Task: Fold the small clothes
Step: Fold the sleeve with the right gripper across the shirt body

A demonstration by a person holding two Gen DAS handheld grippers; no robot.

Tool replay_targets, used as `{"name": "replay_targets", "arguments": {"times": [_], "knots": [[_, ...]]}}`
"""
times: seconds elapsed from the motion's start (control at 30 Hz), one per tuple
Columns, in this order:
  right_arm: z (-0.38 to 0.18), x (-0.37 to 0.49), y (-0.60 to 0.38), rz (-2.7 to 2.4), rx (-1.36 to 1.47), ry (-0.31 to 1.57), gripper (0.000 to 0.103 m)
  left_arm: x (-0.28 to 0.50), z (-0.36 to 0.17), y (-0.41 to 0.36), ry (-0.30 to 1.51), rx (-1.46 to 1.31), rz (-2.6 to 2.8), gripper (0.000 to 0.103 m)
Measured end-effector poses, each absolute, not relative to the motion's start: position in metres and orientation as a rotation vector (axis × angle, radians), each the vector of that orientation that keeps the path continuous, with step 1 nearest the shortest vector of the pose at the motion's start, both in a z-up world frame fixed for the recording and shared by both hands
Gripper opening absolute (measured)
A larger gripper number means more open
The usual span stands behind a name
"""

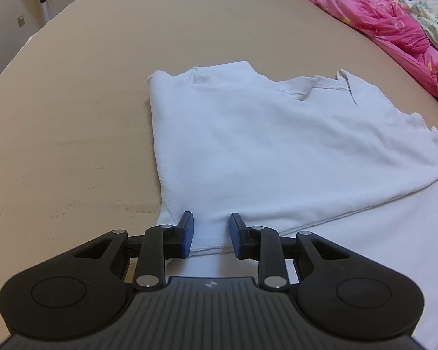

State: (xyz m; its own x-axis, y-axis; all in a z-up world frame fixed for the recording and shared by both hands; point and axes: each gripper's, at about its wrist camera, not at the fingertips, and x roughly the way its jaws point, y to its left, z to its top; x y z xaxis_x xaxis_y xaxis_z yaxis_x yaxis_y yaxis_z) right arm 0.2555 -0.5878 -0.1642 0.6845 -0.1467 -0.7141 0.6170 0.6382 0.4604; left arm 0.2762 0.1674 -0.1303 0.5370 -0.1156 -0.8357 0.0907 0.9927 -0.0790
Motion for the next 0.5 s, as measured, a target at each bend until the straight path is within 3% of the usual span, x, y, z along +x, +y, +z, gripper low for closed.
{"name": "replay_targets", "arguments": {"times": [0.37, 0.43, 0.47, 0.5], "knots": [[-0.208, 0.265, -0.652, -0.588, 0.904, 0.557, 0.041, 0.270, -0.130, 0.169, 0.977, -0.023, -0.126, 0.033], [-0.208, 0.266, -0.653, -0.639, 0.885, 0.541, 0.026, 0.270, -0.130, 0.169, 0.976, -0.024, -0.126, 0.033], [-0.207, 0.267, -0.653, -0.675, 0.859, 0.540, 0.002, 0.270, -0.130, 0.169, 0.975, -0.024, -0.126, 0.033], [-0.205, 0.271, -0.650, -0.709, 0.821, 0.533, 0.003, 0.270, -0.130, 0.169, 0.975, -0.025, -0.125, 0.033]]}}
